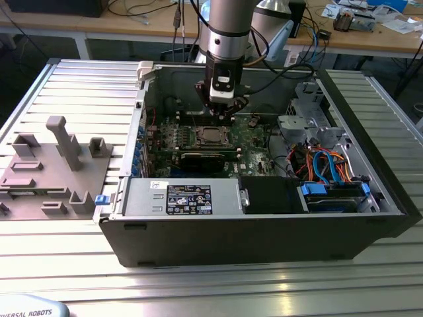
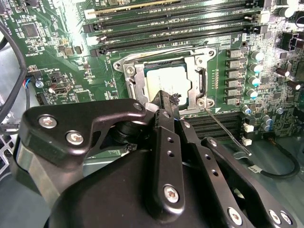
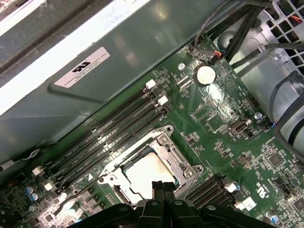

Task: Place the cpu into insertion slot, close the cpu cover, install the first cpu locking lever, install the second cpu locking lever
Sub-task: 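Install the first cpu locking lever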

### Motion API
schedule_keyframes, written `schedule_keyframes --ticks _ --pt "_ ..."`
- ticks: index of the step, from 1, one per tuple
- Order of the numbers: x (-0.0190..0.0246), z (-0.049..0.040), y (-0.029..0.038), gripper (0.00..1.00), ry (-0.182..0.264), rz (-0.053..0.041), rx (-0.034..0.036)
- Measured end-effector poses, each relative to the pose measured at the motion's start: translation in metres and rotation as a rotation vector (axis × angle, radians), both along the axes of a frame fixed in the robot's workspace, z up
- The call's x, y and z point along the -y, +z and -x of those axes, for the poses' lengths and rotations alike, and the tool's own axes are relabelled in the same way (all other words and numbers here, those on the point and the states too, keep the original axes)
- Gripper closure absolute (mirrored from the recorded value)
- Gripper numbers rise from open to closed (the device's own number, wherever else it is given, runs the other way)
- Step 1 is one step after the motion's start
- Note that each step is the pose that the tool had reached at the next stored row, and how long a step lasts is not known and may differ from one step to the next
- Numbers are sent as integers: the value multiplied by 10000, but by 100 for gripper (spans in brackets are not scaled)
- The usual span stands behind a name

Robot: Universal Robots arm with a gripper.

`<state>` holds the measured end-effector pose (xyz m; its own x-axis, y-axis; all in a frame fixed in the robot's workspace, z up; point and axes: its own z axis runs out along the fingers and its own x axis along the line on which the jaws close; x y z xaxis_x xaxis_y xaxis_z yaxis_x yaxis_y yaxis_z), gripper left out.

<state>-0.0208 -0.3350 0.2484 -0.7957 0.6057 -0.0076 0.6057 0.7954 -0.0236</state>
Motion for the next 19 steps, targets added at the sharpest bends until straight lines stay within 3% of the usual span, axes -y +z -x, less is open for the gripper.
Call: schedule_keyframes --ticks 19 --pt "0 0 0 89 175 0 0"
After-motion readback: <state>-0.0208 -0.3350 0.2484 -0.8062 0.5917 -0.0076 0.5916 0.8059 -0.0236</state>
